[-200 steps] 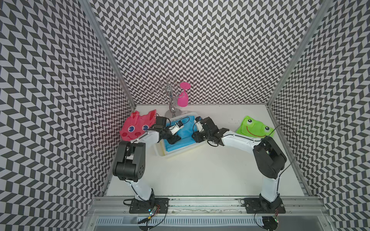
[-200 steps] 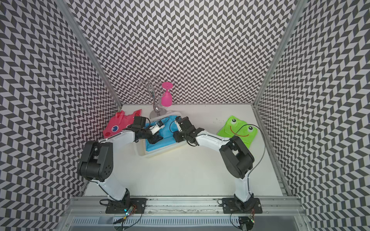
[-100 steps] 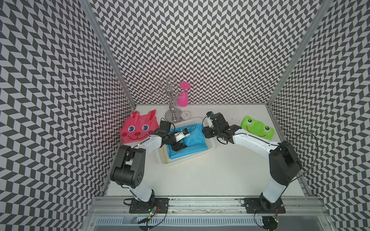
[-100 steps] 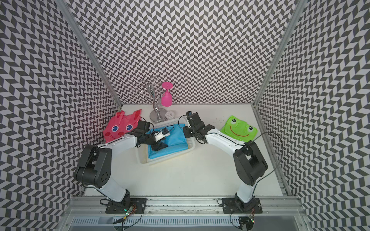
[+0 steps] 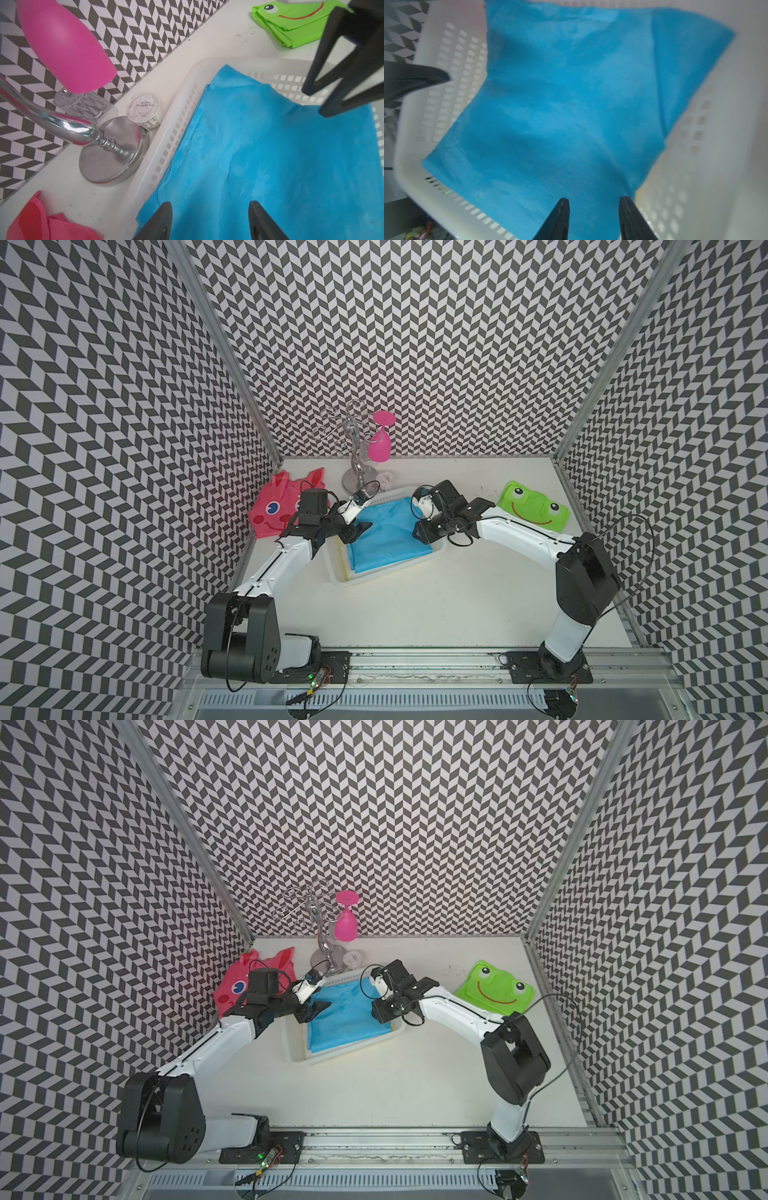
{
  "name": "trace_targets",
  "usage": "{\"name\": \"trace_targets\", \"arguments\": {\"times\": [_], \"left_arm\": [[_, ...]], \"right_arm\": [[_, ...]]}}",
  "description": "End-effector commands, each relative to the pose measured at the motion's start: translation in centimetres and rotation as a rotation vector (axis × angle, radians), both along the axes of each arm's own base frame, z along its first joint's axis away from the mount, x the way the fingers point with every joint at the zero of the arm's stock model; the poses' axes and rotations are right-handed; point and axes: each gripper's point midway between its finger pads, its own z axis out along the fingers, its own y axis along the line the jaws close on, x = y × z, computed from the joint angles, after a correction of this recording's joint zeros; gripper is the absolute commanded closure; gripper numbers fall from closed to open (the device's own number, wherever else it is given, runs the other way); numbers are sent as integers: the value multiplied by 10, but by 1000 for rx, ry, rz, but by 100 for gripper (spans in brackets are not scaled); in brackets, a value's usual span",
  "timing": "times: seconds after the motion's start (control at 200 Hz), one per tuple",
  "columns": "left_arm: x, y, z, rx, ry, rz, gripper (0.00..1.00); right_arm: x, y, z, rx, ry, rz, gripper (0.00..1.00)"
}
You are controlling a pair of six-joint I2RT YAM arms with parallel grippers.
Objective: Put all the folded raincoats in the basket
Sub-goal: Place the raincoat in the basket.
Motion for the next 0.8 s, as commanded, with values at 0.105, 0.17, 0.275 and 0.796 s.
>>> {"name": "trace_targets", "arguments": {"times": [0.105, 0.17, 0.275, 0.796], "left_arm": [[17, 22, -17, -1, 51, 153, 36], [17, 24, -19, -5, 54, 164, 36], [18, 27, -19, 1, 60, 190, 36], [35, 109, 70, -126, -11, 464, 7]], "right_arm": [[-32, 25, -26, -14, 120, 130, 65], [-34, 30, -37, -30, 138, 138, 66], [-38, 35, -46, -50, 160, 155, 69], [26, -41, 62, -44, -251, -252, 42]]}}
